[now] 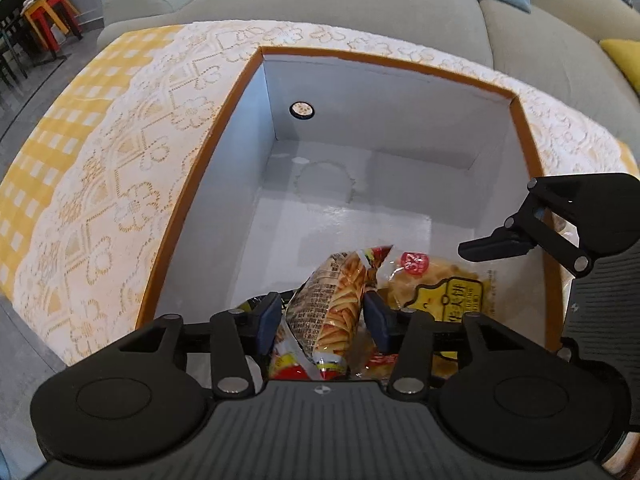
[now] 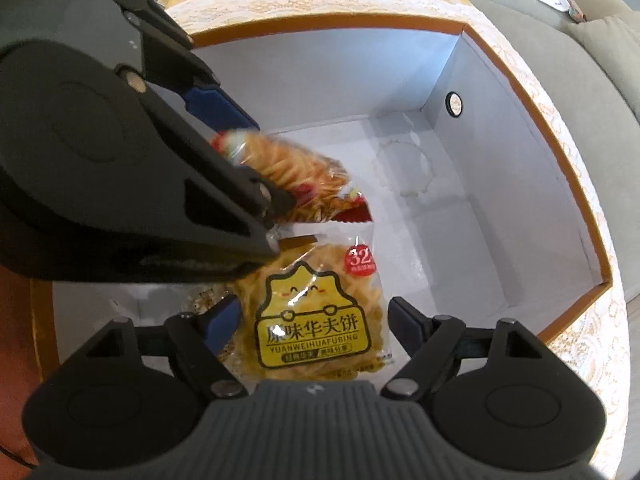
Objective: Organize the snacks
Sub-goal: 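Carry both packs over the box and lower them inside, then open both tools to release the packs into the box, then move both tools back over the remaining bread and sausage packs, then grasp the bread stick and bread pack with the left tool while the right grasps the red bag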
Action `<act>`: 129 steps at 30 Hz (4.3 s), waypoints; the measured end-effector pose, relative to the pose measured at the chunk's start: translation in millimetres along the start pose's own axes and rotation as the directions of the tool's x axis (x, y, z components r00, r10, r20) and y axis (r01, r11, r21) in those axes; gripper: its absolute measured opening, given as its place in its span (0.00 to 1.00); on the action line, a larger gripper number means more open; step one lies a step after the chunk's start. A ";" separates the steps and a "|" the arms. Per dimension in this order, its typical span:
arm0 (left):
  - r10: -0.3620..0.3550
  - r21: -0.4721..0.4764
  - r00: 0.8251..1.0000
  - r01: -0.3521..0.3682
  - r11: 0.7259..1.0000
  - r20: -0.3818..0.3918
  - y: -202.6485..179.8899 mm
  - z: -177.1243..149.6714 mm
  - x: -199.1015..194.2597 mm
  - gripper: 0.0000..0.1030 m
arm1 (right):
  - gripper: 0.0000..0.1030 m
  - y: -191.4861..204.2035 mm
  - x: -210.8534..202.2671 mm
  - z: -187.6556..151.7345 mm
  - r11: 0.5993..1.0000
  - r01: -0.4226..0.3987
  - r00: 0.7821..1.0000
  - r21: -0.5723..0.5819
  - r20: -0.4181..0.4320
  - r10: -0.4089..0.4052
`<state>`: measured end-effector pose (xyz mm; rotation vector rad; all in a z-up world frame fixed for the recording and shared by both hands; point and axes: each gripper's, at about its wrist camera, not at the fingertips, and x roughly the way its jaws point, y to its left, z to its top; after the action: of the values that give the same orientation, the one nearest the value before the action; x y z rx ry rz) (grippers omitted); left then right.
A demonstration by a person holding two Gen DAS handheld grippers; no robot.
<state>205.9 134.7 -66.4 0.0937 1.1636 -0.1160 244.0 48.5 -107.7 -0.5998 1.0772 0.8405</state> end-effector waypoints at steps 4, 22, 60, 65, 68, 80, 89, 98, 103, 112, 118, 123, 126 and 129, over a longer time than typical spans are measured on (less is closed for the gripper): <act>-0.017 -0.030 0.999 0.018 0.999 0.034 -1.8 -3.6 -15.9 0.55 | 0.79 1.1 -15.7 -1.0 0.999 0.022 0.999 0.025 0.045 -0.023; -0.039 -0.033 0.967 0.048 0.998 0.250 -66.4 -43.3 -97.8 0.55 | 0.79 27.2 -125.2 -97.9 0.929 0.089 0.928 0.359 0.310 -0.209; -0.216 0.033 0.973 0.214 0.976 0.084 -179.5 -67.5 15.7 0.55 | 0.38 -29.7 -68.9 -282.9 0.667 0.111 0.910 0.737 0.195 -0.367; -0.186 0.035 0.978 0.184 0.982 0.096 -183.0 -63.1 27.5 0.60 | 0.28 -40.1 -53.2 -279.4 0.661 0.104 0.920 0.743 0.181 -0.349; -0.197 0.020 0.977 0.196 0.980 0.081 -182.5 -60.9 36.6 0.61 | 0.27 -42.1 -50.3 -281.1 0.657 0.092 0.917 0.749 0.192 -0.348; -0.273 0.008 0.957 0.274 0.962 0.099 -189.3 -56.0 57.3 0.78 | 0.27 -41.2 -46.9 -283.3 0.663 0.090 0.914 0.743 0.204 -0.352; -0.265 -0.022 0.954 0.271 0.962 0.143 -176.9 -54.2 33.5 0.34 | 0.27 -43.8 -49.3 -287.4 0.647 0.080 0.912 0.758 0.207 -0.355; -0.253 0.070 0.944 0.243 0.967 0.214 -198.3 -59.8 -17.7 0.18 | 0.27 -45.1 -63.0 -294.6 0.606 0.067 0.904 0.793 0.208 -0.373; -0.291 0.127 0.930 0.268 0.955 0.226 -215.1 -57.4 -40.1 0.12 | 0.16 -39.8 -75.8 -297.1 0.601 0.039 0.896 0.799 0.238 -0.374; -0.374 0.224 0.909 0.331 0.917 0.187 -250.5 -49.1 -44.1 0.04 | 0.17 -33.8 -107.3 -309.4 0.549 -0.017 0.875 0.836 0.278 -0.397; -0.405 0.260 0.898 0.356 0.897 0.169 -269.2 -49.5 -40.8 0.05 | 0.24 -34.3 -121.4 -322.7 0.505 -0.043 0.860 0.862 0.290 -0.421; -0.403 0.258 0.900 0.355 0.899 0.168 -273.2 -46.8 -38.6 0.07 | 0.23 -39.9 -116.0 -327.6 0.477 -0.054 0.867 0.877 0.278 -0.413; -0.414 0.252 0.896 0.368 0.895 0.159 -273.5 -45.4 -38.6 0.07 | 0.23 -39.5 -119.0 -329.9 0.464 -0.060 0.870 0.884 0.274 -0.410; -0.392 0.261 0.906 0.344 0.902 0.160 -276.0 -44.4 -38.0 0.07 | 0.24 -36.9 -128.2 -332.2 0.447 -0.111 0.863 0.888 0.309 -0.399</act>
<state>112.1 -131.1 -52.7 0.0594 0.9423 -0.5865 75.6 -267.5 -110.9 0.4342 0.8134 0.1231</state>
